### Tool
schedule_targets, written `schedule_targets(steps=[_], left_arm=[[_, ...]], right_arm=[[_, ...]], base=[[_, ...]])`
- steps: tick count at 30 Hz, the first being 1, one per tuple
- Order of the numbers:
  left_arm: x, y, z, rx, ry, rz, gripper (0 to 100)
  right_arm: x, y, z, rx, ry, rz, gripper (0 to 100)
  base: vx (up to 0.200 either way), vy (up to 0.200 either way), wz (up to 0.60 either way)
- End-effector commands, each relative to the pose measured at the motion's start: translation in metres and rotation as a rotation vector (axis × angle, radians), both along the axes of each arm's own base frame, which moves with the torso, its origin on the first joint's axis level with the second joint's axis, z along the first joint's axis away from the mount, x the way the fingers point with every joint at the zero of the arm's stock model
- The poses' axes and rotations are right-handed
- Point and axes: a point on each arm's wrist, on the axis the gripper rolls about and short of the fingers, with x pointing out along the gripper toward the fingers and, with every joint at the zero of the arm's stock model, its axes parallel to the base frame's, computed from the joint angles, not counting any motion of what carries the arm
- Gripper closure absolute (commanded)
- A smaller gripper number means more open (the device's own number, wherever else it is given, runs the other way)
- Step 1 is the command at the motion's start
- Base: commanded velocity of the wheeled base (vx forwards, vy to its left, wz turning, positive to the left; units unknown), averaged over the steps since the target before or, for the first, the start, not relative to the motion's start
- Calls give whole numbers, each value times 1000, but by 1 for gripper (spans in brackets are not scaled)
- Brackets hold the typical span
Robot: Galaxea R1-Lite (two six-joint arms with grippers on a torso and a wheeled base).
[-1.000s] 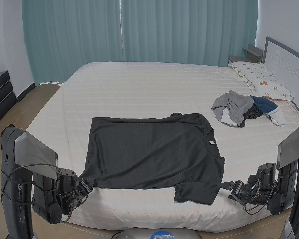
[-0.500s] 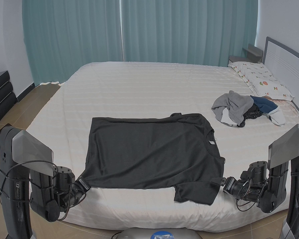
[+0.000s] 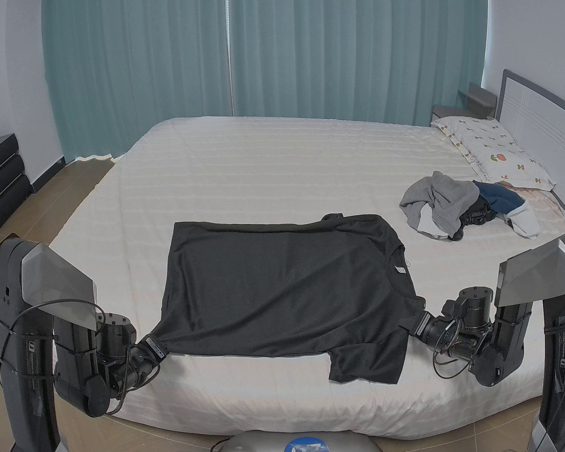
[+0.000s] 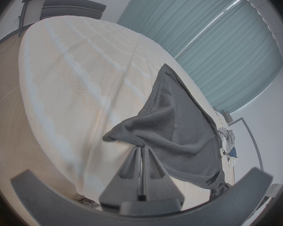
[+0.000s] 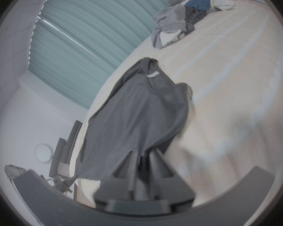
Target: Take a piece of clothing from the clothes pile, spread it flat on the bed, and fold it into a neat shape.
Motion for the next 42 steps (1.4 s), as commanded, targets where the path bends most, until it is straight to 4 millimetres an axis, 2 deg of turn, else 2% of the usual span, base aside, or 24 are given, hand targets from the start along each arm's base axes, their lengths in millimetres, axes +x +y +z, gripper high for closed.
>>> schedule_targets(steps=[1,10,15,19,24,35,36,39,42], left_arm=[[0,0,-1,0,2,0,100],[0,0,-1,0,2,0,100],[0,0,-1,0,4,0,100],[0,0,-1,0,2,0,100],[1,0,-1,0,1,0,100],[0,0,-1,0,2,0,100],[0,0,-1,0,2,0,100],[0,0,-1,0,2,0,100],[1,0,-1,0,1,0,100]], right_arm=[[17,0,5,17,-59,-13,100],[41,-3,-3,53,-97,-47,100],[46,-2,-9,71,-94,-59,100],[55,-3,-7,73,-127,-82,100],[60,-2,-15,67,-132,-97,100],[66,-1,-15,66,-146,-85,100],[66,-1,-14,68,-156,-85,0],[66,-3,-10,69,-159,-90,0],[65,-15,1,71,-169,-114,0]], base=[[0,0,0],[0,0,0],[0,0,0],[0,0,0],[0,0,0],[0,0,0],[0,0,0],[0,0,0],[0,0,0]])
